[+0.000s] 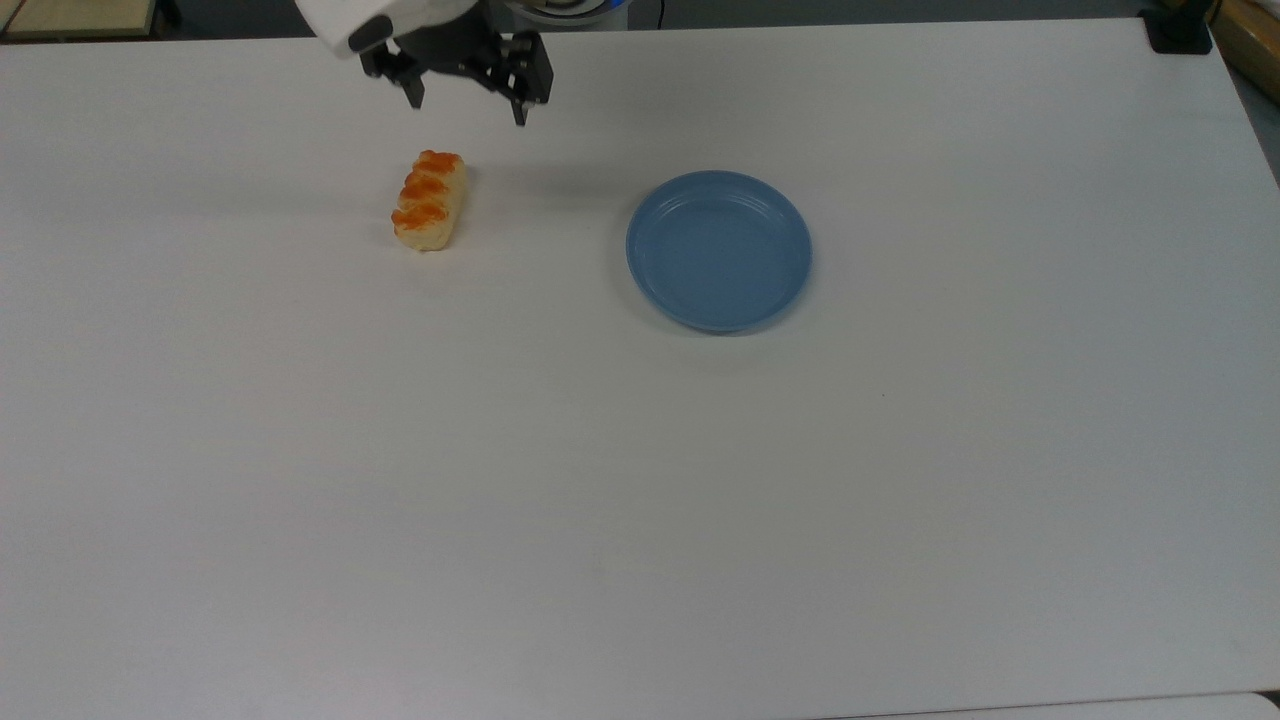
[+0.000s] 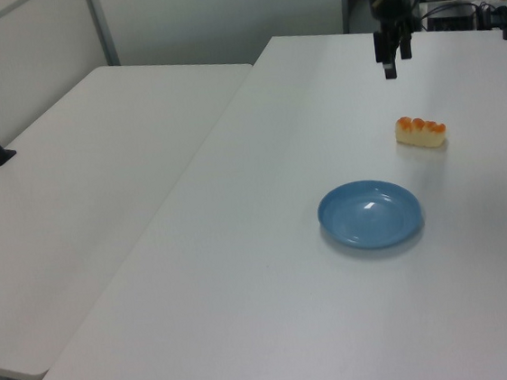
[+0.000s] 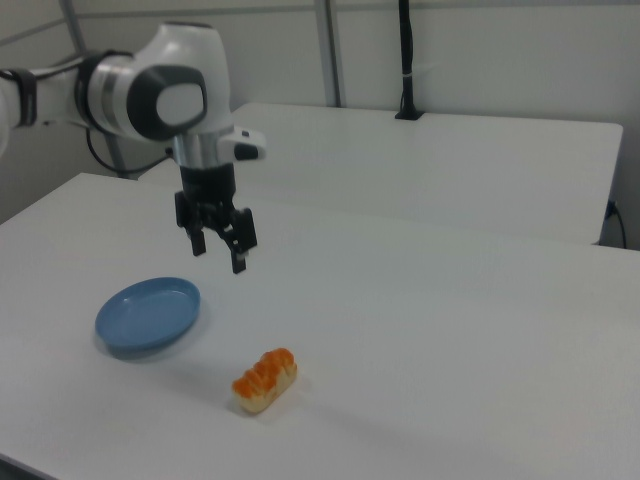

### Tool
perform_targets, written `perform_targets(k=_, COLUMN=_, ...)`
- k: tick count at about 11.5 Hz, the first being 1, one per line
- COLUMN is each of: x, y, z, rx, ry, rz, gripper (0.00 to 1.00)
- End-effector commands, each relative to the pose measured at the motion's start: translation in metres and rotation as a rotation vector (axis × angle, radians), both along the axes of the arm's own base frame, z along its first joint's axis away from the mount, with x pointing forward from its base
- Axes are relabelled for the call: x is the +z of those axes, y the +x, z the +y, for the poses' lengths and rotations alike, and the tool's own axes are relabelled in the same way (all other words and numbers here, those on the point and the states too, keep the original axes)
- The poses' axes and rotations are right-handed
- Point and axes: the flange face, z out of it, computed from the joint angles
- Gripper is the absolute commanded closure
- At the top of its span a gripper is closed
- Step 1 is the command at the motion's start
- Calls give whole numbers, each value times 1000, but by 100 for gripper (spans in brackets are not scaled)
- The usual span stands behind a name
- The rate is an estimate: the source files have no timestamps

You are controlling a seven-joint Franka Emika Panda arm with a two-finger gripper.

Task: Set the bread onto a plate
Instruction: 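Lower the gripper onto the bread roll and close it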

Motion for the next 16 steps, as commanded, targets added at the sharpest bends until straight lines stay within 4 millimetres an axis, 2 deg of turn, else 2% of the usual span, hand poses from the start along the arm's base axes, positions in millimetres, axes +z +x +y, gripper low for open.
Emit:
perform_targets(k=1, x=-45, y=-14, z=-28, rx=-12, ry=-63, rz=-24, gripper=0)
perform_targets(k=3, x=-79, y=-22, z=-34, rx=0, ry=-91, rz=-39, gripper=0)
perform_targets(k=4, x=-90, y=-26, z=-44, rx=-6, ry=-98, rz=-48, gripper=0)
perform_targets(k=6, x=-99, y=-31, z=-54, rx=8, ry=-95, rz=-39, gripper=0)
perform_targets(k=10, x=-145, y=-49, z=-52, rx=37, ry=-109, rz=-38, gripper=0)
perform_targets(k=16, x=-173, y=-48, z=-63, rx=34, ry=-119, rz=-14, gripper=0)
